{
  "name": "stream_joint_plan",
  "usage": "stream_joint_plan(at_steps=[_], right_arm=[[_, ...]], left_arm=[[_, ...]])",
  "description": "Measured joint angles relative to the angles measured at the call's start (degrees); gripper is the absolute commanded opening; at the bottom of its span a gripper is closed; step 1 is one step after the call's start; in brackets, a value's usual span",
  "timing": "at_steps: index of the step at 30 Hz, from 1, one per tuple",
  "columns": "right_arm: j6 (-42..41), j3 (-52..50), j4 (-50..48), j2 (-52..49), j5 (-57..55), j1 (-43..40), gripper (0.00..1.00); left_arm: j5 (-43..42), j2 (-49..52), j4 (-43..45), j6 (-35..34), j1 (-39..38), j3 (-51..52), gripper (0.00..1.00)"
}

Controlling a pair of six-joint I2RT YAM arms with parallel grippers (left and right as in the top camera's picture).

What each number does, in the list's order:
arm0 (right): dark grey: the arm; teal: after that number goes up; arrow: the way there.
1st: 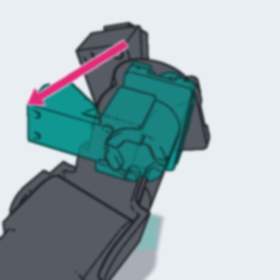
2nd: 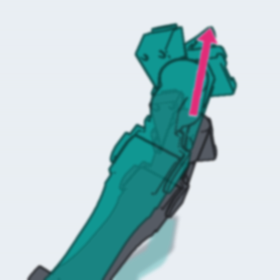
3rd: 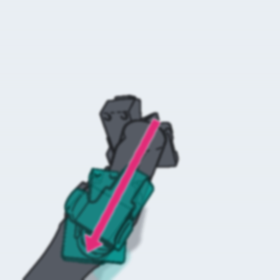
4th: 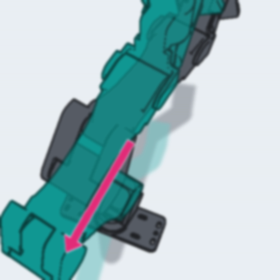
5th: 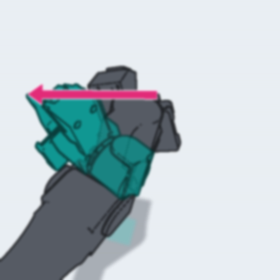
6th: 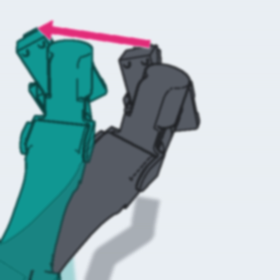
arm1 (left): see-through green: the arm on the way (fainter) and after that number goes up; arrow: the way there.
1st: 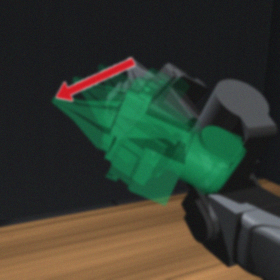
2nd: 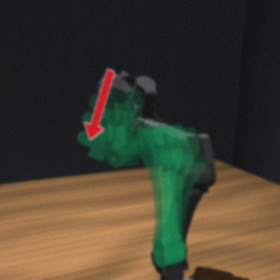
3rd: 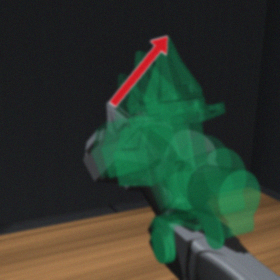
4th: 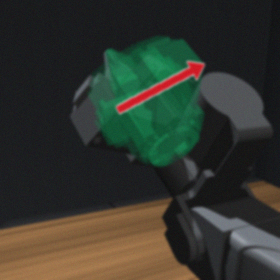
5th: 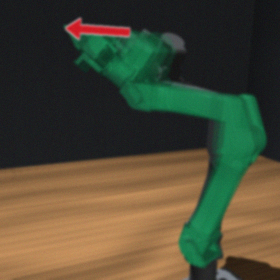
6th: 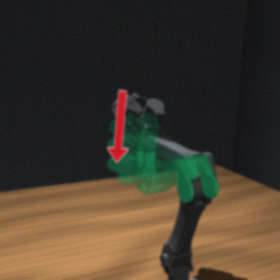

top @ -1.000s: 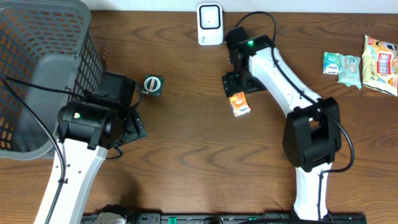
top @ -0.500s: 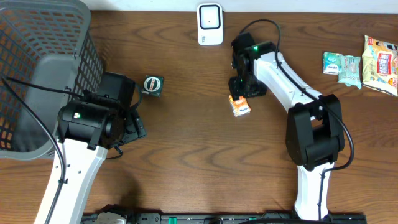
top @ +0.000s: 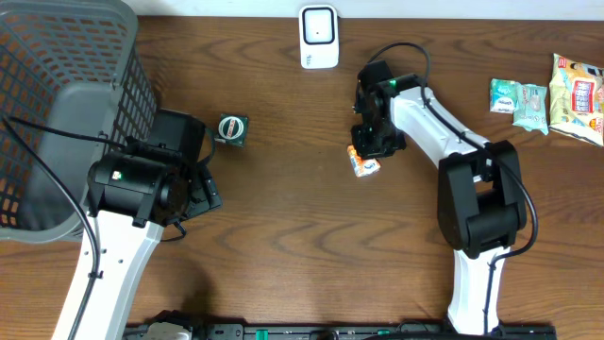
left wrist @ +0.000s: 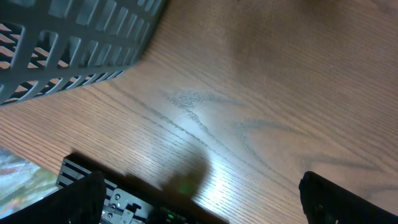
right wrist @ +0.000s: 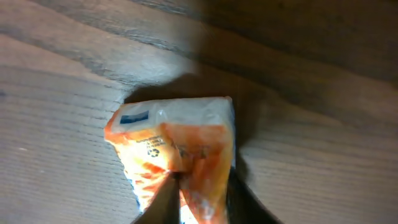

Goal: Scan the item barcode
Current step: 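Carry the orange tissue pack to the scanner with the right gripper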

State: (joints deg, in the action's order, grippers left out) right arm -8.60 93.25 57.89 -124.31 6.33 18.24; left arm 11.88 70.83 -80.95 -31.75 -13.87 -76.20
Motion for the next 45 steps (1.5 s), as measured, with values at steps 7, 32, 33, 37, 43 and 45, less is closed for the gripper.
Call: stream_joint_plan(at_steps=[7, 32, 33, 37, 43, 45], right_arm=[[0.2, 0.0, 0.1, 0.1, 5.1, -1.3, 0.01], [18.2, -0.1, -0.4, 0.1, 64.9, -13.0, 0.01], [18.3, -0.1, -0.6, 0.1, 64.8, -13.0, 0.01], [16.3, -0.1, -2.2, 0.1, 58.5, -11.6, 0.01], [9.3, 2.2, -1.2, 0.1, 35.8, -5.7, 0.01], [7.7, 6.1, 0.7, 0.1, 25.9, -3.5, 0.01]], left_arm=[[0.0, 0.0, 0.0, 0.0, 0.0, 0.0, 0.98], [0.0, 0.0, 0.0, 0.0, 0.0, 0.0, 0.98], [0.0, 0.0, 0.0, 0.0, 0.0, 0.0, 0.98], [0.0, 0.0, 0.0, 0.0, 0.0, 0.0, 0.98], [0.0, 0.0, 0.0, 0.0, 0.0, 0.0, 0.97], [0.0, 0.0, 0.0, 0.0, 0.0, 0.0, 0.98]])
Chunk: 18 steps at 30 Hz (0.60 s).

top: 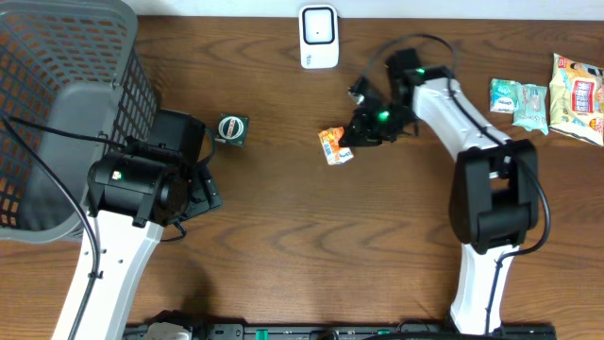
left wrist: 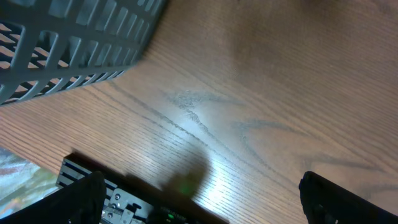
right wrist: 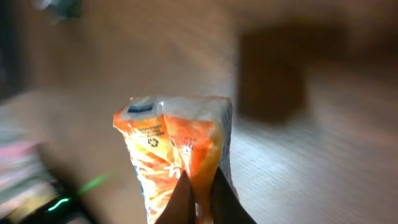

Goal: Scan the item barcode
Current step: 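Carry the orange tissue pack to the scanner with the right gripper, then hold the orange tissue pack against the scanner face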

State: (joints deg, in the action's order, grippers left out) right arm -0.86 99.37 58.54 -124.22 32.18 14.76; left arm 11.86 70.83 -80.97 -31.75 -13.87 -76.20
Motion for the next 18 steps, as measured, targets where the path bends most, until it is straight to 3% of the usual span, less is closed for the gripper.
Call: stream_joint_plan(at_steps=[3, 9, 18], right_arm=[[-1.1, 6.9, -1.1, 0.0, -14.4, 2.7, 0.01], [4.5, 12.0, -19.6, 0.2, -42.2, 8.9, 0.01], [13.5, 11.8, -42.8, -0.1, -57.6, 12.9, 0.01]], left_arm=[[0.0, 0.0, 0.0, 0.0, 0.0, 0.0, 0.98], [0.0, 0.0, 0.0, 0.0, 0.0, 0.0, 0.98], [0.0, 0.0, 0.0, 0.0, 0.0, 0.0, 0.98]])
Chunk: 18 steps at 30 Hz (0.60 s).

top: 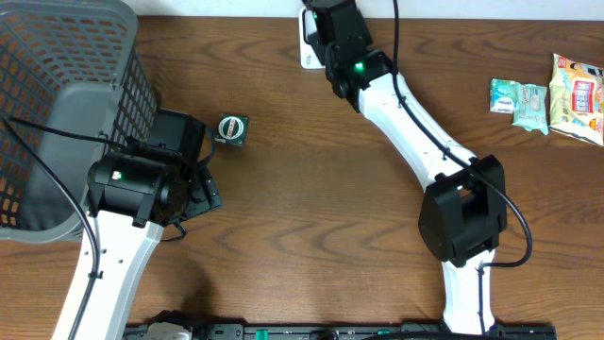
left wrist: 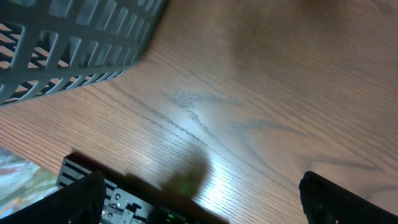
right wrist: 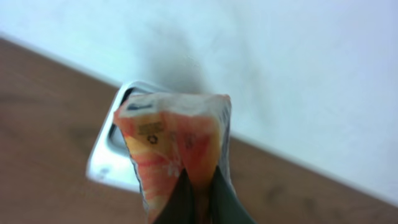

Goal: Scan the item barcode
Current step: 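Hold the orange tissue pack against the scanner face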

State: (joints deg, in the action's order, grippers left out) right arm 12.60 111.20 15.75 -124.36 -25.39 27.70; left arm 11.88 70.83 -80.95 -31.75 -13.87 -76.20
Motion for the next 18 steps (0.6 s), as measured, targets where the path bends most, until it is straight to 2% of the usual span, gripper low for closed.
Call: stream_joint_plan(at_steps=[6, 11, 18], right_arm=[[11.2, 0.0, -13.7, -3.0, -2.3, -0.5, 0.01], [18.8, 0.0, -20.0, -6.6, -2.7, -0.6, 0.01], [22.9, 0.0, -25.2, -11.0, -2.3, -0.6, 0.01]], left_arm=[[0.0, 0.0, 0.0, 0.0, 0.0, 0.0, 0.97], [0.0, 0.0, 0.0, 0.0, 0.0, 0.0, 0.98], [0.0, 0.0, 0.0, 0.0, 0.0, 0.0, 0.98]])
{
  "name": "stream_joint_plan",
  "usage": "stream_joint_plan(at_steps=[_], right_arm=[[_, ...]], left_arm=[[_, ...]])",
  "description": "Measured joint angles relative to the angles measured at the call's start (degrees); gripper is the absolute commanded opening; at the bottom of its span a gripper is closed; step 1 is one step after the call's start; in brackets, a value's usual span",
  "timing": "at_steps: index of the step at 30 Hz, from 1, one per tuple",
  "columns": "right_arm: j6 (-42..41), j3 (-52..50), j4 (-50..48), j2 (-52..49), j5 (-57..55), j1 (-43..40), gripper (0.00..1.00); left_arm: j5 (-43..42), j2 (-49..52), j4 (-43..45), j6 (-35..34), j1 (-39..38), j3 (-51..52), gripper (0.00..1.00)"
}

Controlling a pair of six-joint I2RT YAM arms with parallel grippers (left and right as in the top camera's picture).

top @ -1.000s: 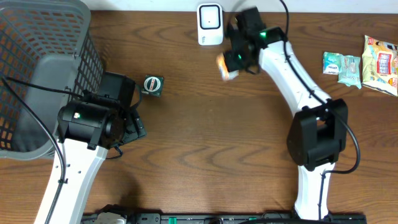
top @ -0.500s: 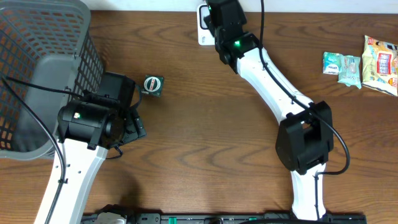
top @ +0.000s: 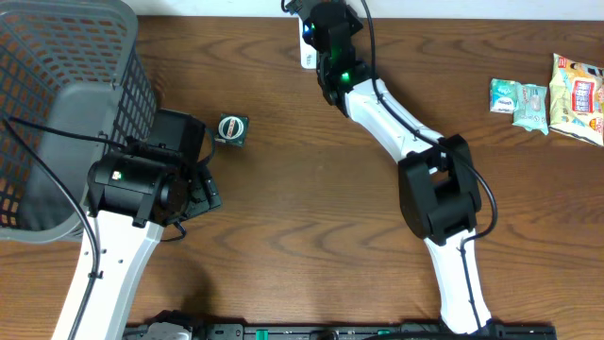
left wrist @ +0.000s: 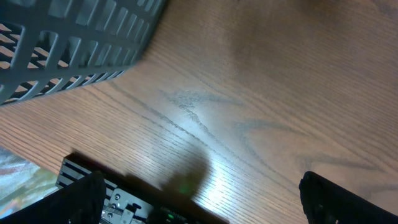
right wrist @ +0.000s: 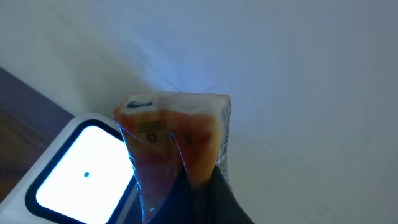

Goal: Scan the item barcode
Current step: 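Hold the orange tissue pack against the scanner face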

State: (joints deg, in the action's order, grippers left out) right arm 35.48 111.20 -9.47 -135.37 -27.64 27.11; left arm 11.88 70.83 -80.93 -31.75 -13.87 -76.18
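Note:
An orange and white snack packet [right wrist: 174, 137] is pinched at its lower edge by my right gripper [right wrist: 198, 183], which is shut on it. The packet hangs right beside the white barcode scanner [right wrist: 81, 171], whose window glows bright white with a blue tint on the wall behind. From overhead, the right gripper [top: 319, 21] covers most of the scanner [top: 307, 59] at the table's back edge, and the packet is hidden there. My left gripper [left wrist: 199, 208] is open over bare wood, with only its dark fingertips [left wrist: 78, 199] showing.
A grey mesh basket [top: 57, 104] fills the left side, by the left arm. A small round green item [top: 232, 129] lies on the table near it. Several snack packets [top: 519, 102] lie at the far right, with a larger bag [top: 578, 85].
My right gripper has moved a little further back and left with the packet. The scanner's window, dark before, now glows white. The left arm has not moved.
My right gripper was shut on the orange packet as it lay mid-table. Then it held the packet up, further left. Then the packet was in front of the scanner at the back edge, and now beside its lit window.

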Motion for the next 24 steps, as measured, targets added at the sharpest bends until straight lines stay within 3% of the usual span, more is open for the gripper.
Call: stream_joint_plan(at_steps=[13, 24], right_arm=[[8.5, 0.0, -1.4, -2.2, 3.4, -0.1, 0.01], [8.6, 0.0, -0.9, -4.2, 0.3, -0.1, 0.01]], left_arm=[[0.0, 0.0, 0.1, 0.0, 0.0, 0.0, 0.98], [0.0, 0.0, 0.1, 0.0, 0.0, 0.0, 0.97]])
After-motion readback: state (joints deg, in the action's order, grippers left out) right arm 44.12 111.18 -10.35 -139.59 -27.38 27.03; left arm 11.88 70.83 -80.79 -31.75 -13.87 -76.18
